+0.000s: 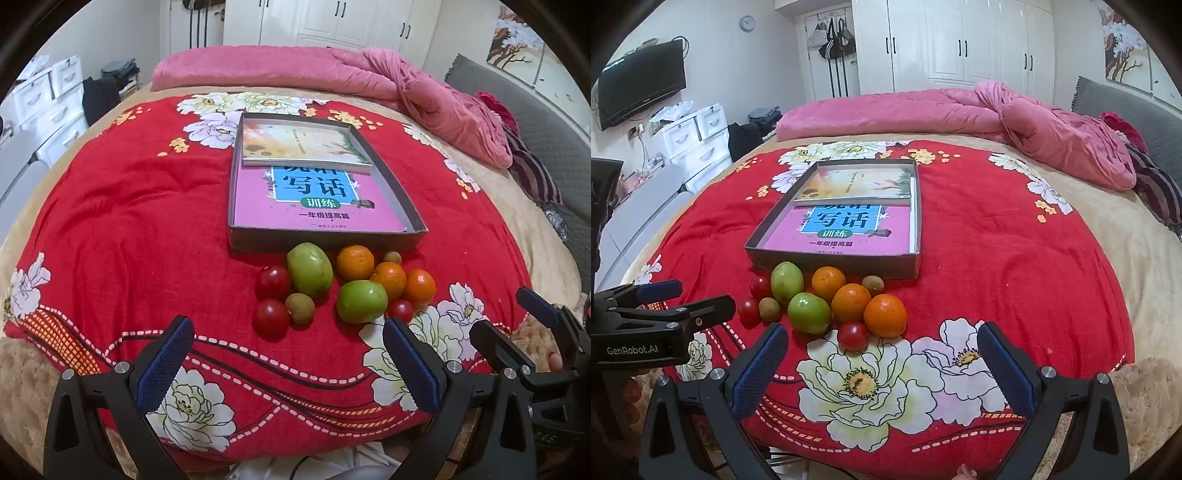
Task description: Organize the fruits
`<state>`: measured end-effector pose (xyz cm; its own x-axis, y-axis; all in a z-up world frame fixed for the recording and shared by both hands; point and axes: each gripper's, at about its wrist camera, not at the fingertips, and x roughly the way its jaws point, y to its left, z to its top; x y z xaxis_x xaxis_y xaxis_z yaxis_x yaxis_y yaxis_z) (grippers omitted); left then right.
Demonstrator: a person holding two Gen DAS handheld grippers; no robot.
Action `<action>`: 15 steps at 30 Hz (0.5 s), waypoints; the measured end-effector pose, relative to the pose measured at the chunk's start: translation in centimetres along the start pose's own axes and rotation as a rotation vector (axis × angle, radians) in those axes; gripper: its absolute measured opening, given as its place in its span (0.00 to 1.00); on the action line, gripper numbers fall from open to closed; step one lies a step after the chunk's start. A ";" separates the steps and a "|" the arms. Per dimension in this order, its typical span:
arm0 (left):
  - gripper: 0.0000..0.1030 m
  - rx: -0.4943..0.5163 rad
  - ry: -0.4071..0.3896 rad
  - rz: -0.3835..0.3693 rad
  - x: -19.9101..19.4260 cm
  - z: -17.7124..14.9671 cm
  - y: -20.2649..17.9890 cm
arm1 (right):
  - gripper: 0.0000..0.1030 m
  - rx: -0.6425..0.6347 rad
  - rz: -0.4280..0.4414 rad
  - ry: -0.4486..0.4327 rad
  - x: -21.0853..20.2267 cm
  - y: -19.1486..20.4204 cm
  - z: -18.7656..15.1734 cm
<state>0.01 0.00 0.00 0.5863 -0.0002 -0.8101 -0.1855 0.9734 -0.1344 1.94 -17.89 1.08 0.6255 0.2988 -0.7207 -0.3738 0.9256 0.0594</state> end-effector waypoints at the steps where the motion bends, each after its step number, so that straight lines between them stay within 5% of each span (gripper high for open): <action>1: 0.99 0.000 0.000 -0.001 0.0 0.0 0.0 | 1.00 0.000 0.000 0.000 0.0 0.0 0.0; 15: 0.99 -0.002 0.003 0.003 0.3 0.1 0.1 | 1.00 0.000 0.000 0.002 0.0 0.0 -0.1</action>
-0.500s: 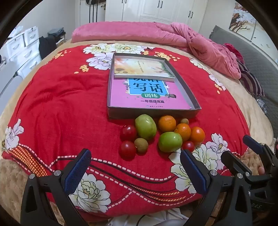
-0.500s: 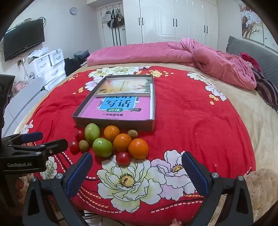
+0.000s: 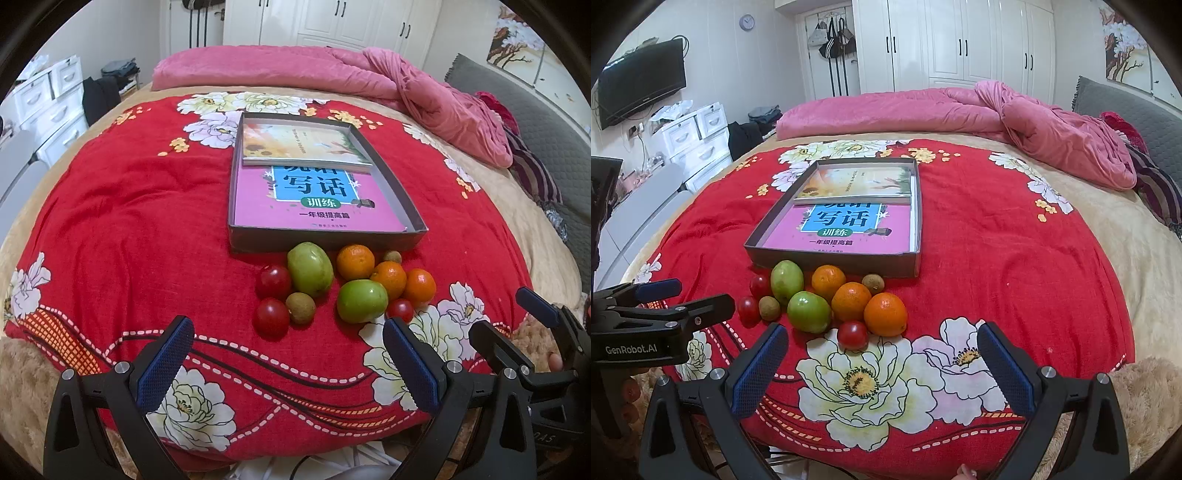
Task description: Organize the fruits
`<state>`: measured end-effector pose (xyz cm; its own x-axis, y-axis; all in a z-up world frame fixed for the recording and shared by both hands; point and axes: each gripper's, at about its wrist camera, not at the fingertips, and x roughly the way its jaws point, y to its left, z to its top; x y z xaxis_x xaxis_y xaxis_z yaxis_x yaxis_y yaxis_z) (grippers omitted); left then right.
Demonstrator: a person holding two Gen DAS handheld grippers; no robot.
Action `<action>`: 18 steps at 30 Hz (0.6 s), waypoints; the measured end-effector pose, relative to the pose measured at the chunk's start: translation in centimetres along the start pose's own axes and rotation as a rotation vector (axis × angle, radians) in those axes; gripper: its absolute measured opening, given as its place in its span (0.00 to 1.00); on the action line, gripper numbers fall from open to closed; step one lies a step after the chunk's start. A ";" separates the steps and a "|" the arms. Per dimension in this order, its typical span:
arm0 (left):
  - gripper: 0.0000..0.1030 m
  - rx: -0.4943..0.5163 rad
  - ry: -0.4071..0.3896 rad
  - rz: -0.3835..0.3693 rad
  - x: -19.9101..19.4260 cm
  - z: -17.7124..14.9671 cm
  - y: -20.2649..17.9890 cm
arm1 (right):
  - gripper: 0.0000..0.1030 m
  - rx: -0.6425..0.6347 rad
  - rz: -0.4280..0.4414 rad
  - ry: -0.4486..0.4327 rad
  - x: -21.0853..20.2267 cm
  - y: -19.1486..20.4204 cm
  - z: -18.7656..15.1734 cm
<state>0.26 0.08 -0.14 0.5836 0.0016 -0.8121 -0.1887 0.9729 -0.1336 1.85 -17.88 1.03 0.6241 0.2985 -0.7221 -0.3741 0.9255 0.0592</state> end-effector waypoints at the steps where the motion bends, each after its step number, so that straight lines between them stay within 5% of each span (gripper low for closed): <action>1: 0.99 0.000 0.001 0.001 0.0 0.0 0.0 | 1.00 0.000 0.000 0.000 0.0 0.0 0.0; 18: 0.99 -0.007 0.013 -0.002 0.2 -0.2 0.1 | 1.00 0.008 -0.009 0.014 0.5 -0.2 -0.1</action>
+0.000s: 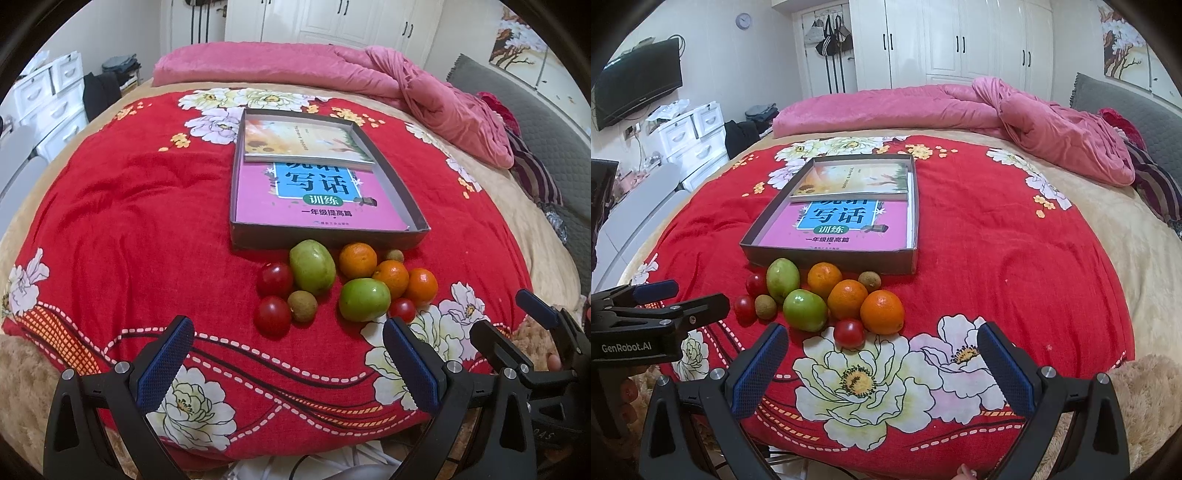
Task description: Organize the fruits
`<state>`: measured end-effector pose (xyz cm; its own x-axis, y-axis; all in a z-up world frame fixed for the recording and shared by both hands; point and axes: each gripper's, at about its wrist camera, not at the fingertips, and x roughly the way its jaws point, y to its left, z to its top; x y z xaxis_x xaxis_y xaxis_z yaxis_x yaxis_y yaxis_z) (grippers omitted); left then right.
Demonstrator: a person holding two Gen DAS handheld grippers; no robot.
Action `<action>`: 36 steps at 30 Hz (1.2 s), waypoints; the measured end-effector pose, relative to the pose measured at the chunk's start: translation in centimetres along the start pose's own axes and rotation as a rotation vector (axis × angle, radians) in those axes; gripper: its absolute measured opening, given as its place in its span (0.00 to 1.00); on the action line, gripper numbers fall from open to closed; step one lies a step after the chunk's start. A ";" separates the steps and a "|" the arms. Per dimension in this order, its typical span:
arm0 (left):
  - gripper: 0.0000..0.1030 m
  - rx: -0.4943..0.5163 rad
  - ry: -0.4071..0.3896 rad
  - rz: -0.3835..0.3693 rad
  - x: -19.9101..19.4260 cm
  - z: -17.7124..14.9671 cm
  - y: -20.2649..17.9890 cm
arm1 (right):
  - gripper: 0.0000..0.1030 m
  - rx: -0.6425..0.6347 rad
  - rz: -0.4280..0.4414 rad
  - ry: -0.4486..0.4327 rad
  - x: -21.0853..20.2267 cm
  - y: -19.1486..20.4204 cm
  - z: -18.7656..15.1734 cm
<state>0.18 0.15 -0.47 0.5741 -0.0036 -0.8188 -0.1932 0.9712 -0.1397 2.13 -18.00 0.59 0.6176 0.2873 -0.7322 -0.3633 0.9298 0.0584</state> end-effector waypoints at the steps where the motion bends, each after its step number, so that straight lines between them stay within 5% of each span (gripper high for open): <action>1: 0.99 -0.003 0.004 -0.002 0.1 0.0 0.0 | 1.00 0.000 0.000 0.004 0.1 0.0 0.0; 10: 0.99 -0.068 0.088 -0.022 1.4 0.0 1.8 | 1.00 0.031 -0.003 0.034 1.2 -0.6 0.2; 17: 0.99 -0.069 0.069 -0.007 3.1 0.1 2.9 | 1.00 0.038 0.000 0.052 2.1 -0.9 0.3; 21: 0.99 -0.034 0.125 0.029 4.4 -0.1 3.1 | 1.00 0.043 0.003 0.075 2.9 -1.1 0.5; 36: 0.52 -0.006 0.196 -0.058 6.5 0.8 3.4 | 0.97 0.027 0.037 0.197 7.9 -2.5 1.9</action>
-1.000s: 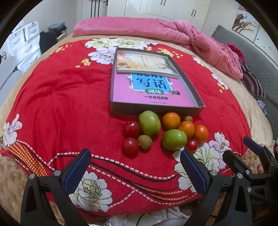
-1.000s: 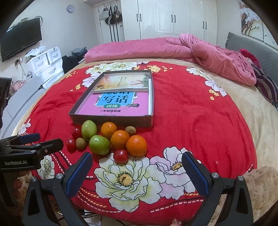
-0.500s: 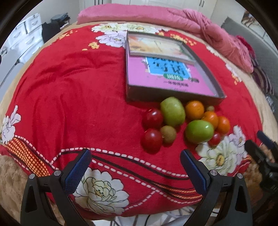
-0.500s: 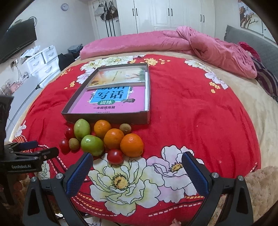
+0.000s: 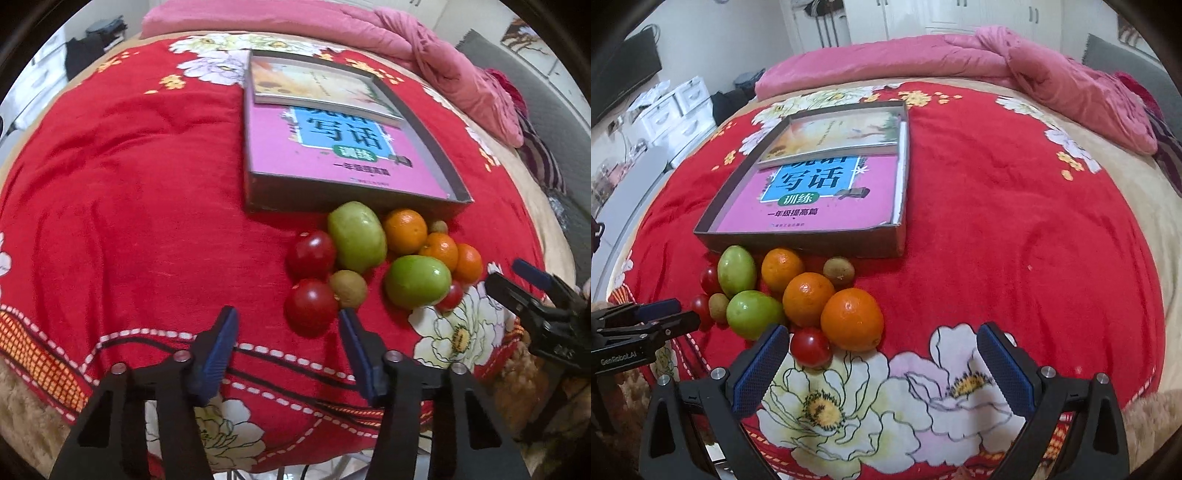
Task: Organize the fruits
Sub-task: 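Grasp an orange with the right tool while the left tool grasps a red cherry tomato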
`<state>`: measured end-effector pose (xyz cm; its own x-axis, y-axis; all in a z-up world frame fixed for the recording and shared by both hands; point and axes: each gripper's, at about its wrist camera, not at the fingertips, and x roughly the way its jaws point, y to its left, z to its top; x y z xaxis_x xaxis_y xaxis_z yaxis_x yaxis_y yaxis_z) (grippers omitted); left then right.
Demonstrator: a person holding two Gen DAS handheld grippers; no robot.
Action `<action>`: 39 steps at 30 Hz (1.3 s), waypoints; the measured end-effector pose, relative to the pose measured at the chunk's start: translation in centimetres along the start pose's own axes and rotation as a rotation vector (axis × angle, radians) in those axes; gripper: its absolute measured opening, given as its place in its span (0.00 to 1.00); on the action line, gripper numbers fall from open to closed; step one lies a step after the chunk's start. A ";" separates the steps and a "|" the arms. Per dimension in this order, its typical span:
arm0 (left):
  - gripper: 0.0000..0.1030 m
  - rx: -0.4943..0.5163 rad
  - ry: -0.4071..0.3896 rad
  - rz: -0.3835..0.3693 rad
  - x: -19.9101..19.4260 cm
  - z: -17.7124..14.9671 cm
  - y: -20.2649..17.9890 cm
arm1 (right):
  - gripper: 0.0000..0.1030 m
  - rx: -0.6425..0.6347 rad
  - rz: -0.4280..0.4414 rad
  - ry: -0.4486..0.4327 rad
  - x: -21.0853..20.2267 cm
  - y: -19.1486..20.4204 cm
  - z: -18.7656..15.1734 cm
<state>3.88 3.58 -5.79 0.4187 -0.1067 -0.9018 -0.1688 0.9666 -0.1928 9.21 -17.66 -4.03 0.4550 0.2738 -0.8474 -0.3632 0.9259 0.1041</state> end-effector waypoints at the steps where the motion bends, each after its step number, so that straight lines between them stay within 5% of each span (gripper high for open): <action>1: 0.50 0.007 0.005 -0.006 0.2 0.1 -0.2 | 0.92 -0.007 0.007 0.001 0.2 0.1 0.2; 17: 0.36 0.032 0.033 -0.059 1.6 0.9 -0.4 | 0.41 0.007 0.187 0.114 3.3 -0.2 0.9; 26: 0.30 0.023 0.022 -0.109 1.5 0.9 -0.4 | 0.40 0.003 0.179 0.060 2.3 -0.4 1.2; 39: 0.30 0.021 -0.120 -0.104 -2.7 2.2 -0.4 | 0.40 -0.075 0.086 -0.130 -1.7 -0.2 2.6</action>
<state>4.79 4.04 -2.39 0.5368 -0.1793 -0.8245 -0.1006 0.9566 -0.2735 10.62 -17.68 -1.27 0.5191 0.3873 -0.7619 -0.4633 0.8766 0.1300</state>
